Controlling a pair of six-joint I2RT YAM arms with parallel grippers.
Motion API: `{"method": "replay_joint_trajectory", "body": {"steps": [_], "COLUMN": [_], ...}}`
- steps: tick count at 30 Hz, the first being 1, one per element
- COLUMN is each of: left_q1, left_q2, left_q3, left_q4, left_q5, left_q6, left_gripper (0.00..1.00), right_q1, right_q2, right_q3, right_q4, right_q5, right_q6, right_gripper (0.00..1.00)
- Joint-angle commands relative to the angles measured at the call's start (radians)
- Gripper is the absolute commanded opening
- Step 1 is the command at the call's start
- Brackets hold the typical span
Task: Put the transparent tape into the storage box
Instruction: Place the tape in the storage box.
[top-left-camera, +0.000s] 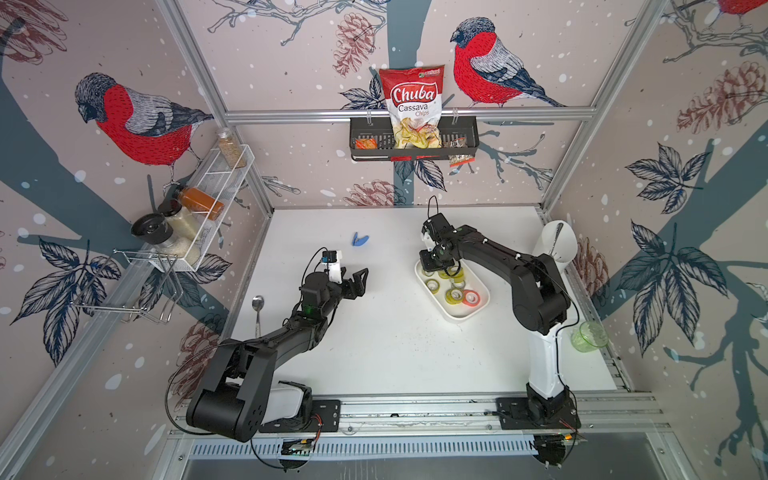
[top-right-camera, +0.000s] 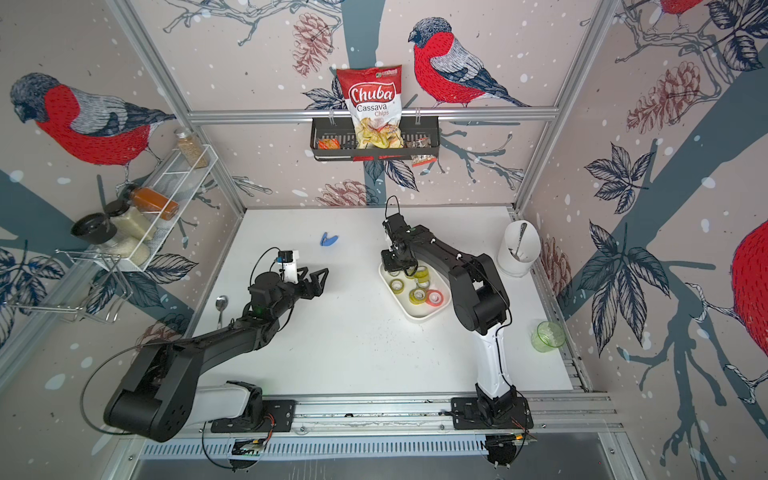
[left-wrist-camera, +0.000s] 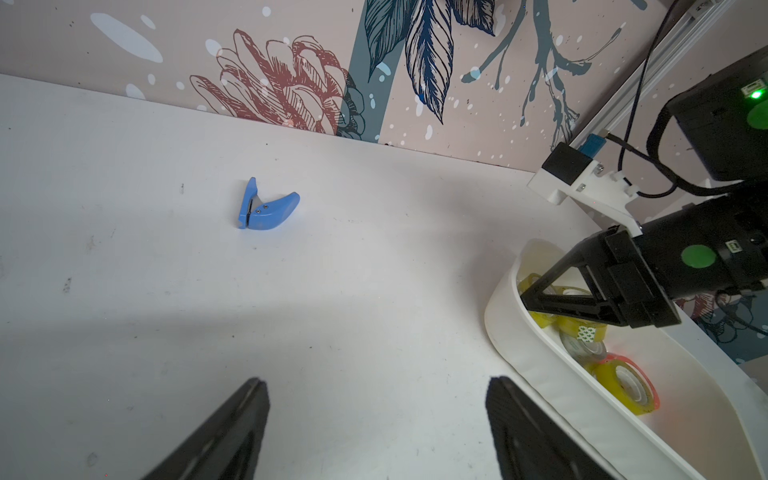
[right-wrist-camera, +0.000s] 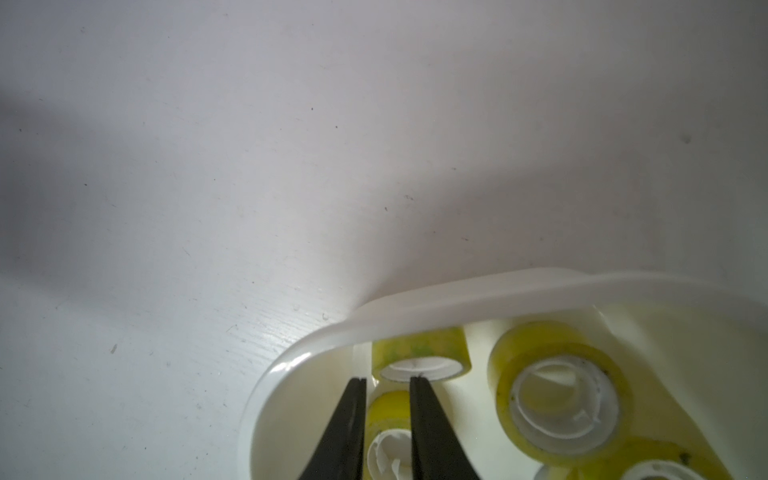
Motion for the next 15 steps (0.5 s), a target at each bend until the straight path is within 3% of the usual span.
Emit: {"method": "replay_joint_trajectory", "body": {"steps": [1, 10, 15], "left_q1": [0.004, 0.003, 0.004], "left_q2": [-0.011, -0.021, -0.045], "left_q3": [-0.003, -0.008, -0.015], "left_q4": [0.037, 0.036, 0.042], "left_q5": [0.003, 0.001, -0.012], "left_q6": [0.009, 0.007, 0.02], "left_gripper": [0.86, 0.86, 0.87], "right_q1": [0.0, 0.001, -0.013], "right_q2": [-0.019, -0.083, -0.2], "right_q3": [-0.015, -0.057, -0.133], "right_q4": [0.005, 0.022, 0.087], "right_q5": [0.016, 0.025, 0.049], "right_q6": [0.0, 0.012, 0.045], "right_gripper": [0.26, 0.25, 0.25]}}
